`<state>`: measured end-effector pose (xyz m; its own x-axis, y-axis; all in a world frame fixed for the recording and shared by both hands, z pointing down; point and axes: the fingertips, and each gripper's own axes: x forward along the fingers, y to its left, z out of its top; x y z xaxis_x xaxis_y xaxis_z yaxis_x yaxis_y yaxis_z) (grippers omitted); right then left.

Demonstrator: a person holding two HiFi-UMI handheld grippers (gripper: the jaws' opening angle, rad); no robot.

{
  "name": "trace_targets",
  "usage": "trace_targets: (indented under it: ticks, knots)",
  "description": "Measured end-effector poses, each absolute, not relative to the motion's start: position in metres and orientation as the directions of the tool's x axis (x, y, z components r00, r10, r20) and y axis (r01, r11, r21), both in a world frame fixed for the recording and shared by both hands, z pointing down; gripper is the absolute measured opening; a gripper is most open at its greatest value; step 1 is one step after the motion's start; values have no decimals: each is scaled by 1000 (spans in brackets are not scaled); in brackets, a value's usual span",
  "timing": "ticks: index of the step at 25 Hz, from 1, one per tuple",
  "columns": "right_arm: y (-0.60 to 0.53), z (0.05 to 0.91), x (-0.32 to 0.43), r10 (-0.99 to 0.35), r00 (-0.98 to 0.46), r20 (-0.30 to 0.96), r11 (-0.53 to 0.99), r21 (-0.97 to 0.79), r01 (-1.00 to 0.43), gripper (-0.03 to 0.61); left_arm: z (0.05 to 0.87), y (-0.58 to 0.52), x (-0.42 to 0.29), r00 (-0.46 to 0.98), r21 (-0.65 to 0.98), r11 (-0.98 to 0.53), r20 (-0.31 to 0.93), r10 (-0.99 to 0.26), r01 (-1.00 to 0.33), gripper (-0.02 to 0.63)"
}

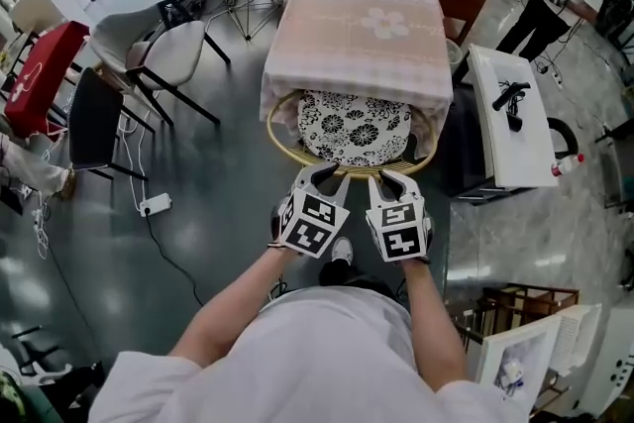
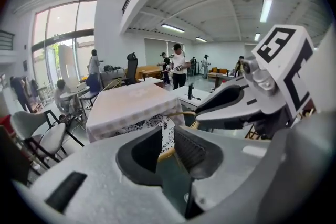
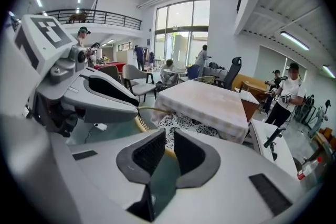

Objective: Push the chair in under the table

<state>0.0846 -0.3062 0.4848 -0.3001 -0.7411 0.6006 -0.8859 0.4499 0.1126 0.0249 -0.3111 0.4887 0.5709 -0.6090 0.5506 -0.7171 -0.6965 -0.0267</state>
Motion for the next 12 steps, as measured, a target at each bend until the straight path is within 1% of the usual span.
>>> trace_targets:
  ticks: [3,5,7,9,12]
  knots:
    - [-297,472,81,-774,-309,553,407,60,-912,32,476,-303,21,579,39,-658,514,-632,-752,59]
    - [-291,465,79,-791,-318,522,383,19,-923,8,467,-298,19,582,82,-632,495,-645,-770,37]
    - [-285,460,78,-803,-325,499,371,-7,-928,3,460,-294,17,584,128,-606,479,-656,-785,6]
    - [-279,456,76,-813,-325,482,361,-20,-932,3,457,-288,18,589,165,-590,470,-657,-790,6]
    - [-272,452,72,-821,-330,465,355,-35,-934,3,457,-279,19,592,179,-586,468,-656,-790,6]
